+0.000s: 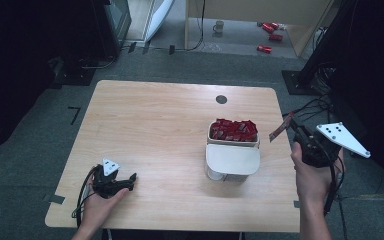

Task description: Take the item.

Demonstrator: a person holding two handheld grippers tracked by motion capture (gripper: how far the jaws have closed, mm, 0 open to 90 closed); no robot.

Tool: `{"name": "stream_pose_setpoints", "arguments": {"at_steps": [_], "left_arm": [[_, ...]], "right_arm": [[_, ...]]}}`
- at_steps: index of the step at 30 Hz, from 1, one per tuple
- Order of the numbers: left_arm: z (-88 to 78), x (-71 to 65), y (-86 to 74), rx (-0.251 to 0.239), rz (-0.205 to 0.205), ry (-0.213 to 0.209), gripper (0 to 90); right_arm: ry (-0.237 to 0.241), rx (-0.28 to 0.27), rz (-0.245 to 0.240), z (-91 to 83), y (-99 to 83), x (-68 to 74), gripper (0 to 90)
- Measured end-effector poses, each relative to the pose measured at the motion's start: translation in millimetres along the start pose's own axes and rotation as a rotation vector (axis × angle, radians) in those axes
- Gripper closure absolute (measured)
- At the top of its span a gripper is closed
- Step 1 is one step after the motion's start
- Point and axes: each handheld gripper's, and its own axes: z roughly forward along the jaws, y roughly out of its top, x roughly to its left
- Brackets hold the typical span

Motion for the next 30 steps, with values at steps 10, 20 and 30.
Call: {"name": "stream_pose_setpoints", "arguments": {"at_steps": [10, 20, 30], "left_arm": [[0.2, -0.2, 0.3, 0.0, 0.0, 0.002, 13.7], [0.2, -0.2, 0.3, 0.0, -0.001, 0.001, 13.7], [0.2, -0.1, 0.3, 0.001, 0.0, 0.001, 13.7]], "right_arm": [[-0.02, 0.077, 0.002, 11.1, -36.6, -5.1, 90.0], [-0.023, 0.212, 0.001, 29.4, -77.8, -10.4, 90.0], [-0.019, 0.241, 0.02, 57.4, -96.3, -15.8, 90.0]]}}
